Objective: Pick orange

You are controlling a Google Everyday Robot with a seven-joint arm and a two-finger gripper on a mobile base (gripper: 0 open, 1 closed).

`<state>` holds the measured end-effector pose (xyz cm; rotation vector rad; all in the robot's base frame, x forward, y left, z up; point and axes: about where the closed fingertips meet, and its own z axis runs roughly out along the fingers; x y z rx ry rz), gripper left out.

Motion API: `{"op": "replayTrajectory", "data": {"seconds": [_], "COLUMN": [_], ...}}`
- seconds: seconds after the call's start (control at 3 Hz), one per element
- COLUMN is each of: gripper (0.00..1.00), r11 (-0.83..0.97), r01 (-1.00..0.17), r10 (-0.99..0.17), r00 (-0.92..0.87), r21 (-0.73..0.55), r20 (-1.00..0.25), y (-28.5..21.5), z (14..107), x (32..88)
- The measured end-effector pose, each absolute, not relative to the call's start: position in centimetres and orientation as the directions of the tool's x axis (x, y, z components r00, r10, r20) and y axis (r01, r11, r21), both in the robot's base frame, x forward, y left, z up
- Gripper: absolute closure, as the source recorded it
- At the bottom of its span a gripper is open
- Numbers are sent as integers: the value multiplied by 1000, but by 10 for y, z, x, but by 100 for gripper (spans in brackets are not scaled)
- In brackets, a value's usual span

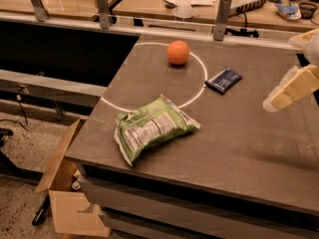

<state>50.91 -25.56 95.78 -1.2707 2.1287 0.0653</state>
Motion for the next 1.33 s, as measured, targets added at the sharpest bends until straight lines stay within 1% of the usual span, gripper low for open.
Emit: {"op": "replayTrajectory", "data": {"seconds": [0.33,0.67,1.0,1.33], "gripper": [0,0,0,0], "r11": [583,609,609,633], "r01": [-728,-712,-712,-715], "r10": [-725,-707,-707,-632], "r00": [-266,-290,-290,-259], "r21": [-360,-349,-349,-295], "r20": [-635,-645,-645,-730], "y": [-275,-274,-274,-252], "z": [945,945,945,931], "x": [564,607,607,623]}}
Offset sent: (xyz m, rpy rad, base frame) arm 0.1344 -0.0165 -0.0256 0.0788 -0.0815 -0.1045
